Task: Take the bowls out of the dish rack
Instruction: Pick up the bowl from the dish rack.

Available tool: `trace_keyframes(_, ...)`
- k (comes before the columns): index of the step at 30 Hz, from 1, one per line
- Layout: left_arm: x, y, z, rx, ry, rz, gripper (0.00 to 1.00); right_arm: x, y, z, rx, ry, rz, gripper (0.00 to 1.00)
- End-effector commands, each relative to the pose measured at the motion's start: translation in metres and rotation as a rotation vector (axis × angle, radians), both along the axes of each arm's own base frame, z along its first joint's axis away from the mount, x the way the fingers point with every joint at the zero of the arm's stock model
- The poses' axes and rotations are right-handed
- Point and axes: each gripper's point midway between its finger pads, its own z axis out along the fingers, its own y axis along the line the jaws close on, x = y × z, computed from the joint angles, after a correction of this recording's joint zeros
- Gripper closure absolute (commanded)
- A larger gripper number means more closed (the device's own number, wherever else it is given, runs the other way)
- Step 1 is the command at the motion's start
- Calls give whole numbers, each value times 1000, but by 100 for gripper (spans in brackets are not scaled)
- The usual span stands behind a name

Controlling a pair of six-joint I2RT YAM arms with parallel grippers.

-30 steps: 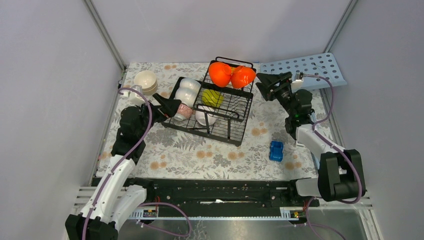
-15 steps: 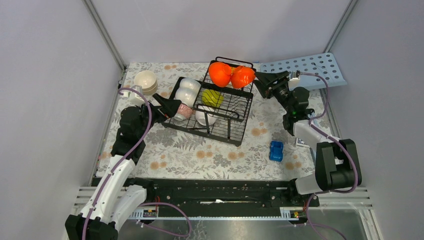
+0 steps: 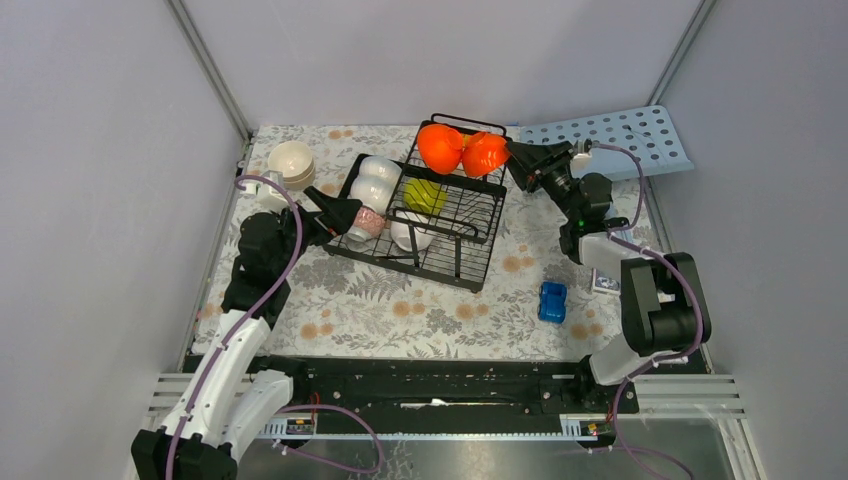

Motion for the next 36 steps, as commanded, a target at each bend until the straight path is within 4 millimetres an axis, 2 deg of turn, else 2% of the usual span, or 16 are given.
trace_keyframes(1,3,-2,22,-24,-67,-19,1,-4,8,33,51,-117,57,48)
trace_keyframes(13,5,-3,18,-25,-56,-21,1,-2,12,34,107,-160,108,60)
trace_keyframes(23,6,-2,15,-23,-48,-16,1,0,13,28,166,-173,134,75)
trace_keyframes(36,8,-1,13,-16,-42,-6,1,-4,13,49,225,-279,181,100)
